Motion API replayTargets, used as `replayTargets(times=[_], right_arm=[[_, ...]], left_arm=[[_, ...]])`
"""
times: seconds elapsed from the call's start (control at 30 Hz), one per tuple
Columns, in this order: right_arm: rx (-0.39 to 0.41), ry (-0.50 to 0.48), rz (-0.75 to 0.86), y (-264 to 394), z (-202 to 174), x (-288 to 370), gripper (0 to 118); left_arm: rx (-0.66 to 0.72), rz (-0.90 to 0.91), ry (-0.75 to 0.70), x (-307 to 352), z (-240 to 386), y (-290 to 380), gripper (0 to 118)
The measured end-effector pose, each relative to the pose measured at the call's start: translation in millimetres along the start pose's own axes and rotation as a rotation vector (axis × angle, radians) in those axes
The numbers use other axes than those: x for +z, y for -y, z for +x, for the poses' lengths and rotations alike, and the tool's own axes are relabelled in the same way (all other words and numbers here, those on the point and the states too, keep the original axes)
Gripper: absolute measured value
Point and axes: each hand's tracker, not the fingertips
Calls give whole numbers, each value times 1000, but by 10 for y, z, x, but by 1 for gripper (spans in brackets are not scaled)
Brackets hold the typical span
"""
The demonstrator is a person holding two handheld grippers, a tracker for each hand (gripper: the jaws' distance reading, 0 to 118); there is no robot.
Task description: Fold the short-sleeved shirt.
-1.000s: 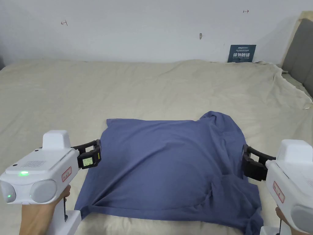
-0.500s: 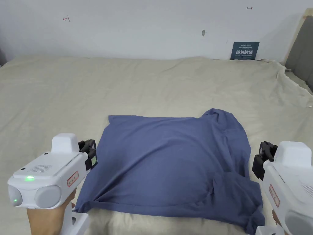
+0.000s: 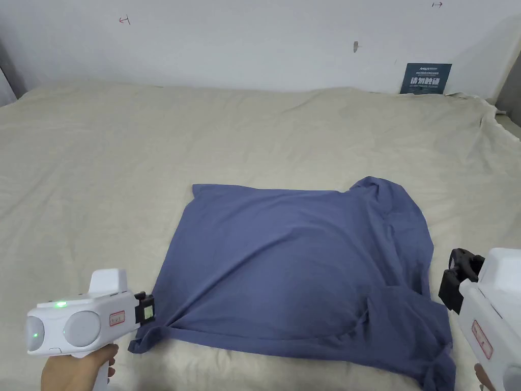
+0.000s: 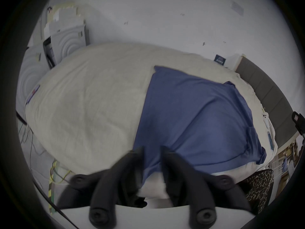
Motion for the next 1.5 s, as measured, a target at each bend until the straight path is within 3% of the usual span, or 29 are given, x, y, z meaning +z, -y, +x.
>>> replayTargets(times=[0.07, 0.13, 0.2, 0.33, 0.4, 0.5, 0.53, 0.63, 0.8, 0.9, 0.97, 1.0, 1.03, 1.17, 1.23, 1.3, 1.33, 1.43, 1.5], right_arm=[[4, 1, -10, 27, 12, -11, 0], [6, 1, -21, 53, 32, -31, 0], [-3, 0, -35, 82, 57, -53, 0], [-13, 3, -54, 136, 83, -68, 0], [-10, 4, -64, 162, 93, -66, 0], [-5, 9, -76, 202, 126, -63, 0], [-8, 10, -81, 215, 135, -59, 0], [-25, 16, -108, 283, 198, -70, 0], [-49, 9, -267, 559, 343, -213, 6], [-53, 1, -384, 815, 407, -337, 53], [-58, -8, -445, 998, 418, -407, 69], [-55, 1, -466, 1079, 416, -439, 86], [-54, 0, -469, 1145, 415, -462, 95], [-65, -2, -527, 1378, 410, -582, 93], [-76, -4, -548, 1466, 434, -641, 84], [-82, -12, -553, 1506, 436, -686, 64], [-89, -13, -553, 1527, 438, -694, 46], [-93, -39, -563, 1548, 446, -739, 6], [-84, -42, -546, 1527, 452, -696, 5]], left_arm=[[2, -26, -3, -8, -23, 103, 52], [-1, -63, -14, -57, -34, 178, 78], [-14, -103, -14, -111, -13, 251, 84], [-22, -127, -33, -271, 23, 363, 84], [-39, -132, -46, -344, 56, 385, 79], [-47, -142, -23, -461, 36, 416, 24], [-46, -155, -12, -492, 46, 418, 13], [-106, -150, -48, -413, 150, 419, 3], [-105, -133, -24, -327, 106, 370, 1], [-94, -115, -13, -284, 76, 335, 1], [-89, -107, -9, -254, 65, 309, 1], [-86, -103, -7, -204, 97, 301, 1], [-85, -101, -7, -188, 100, 292, 1], [-86, -94, -8, -238, 33, 296, 1], [-85, -89, -2, -240, 27, 291, 1], [-82, -92, -1, -242, 46, 280, 1], [-82, -92, 1, -244, 46, 277, 1], [-77, -91, 4, -252, 53, 260, 1], [-71, -87, 4, -245, 55, 246, 1]])
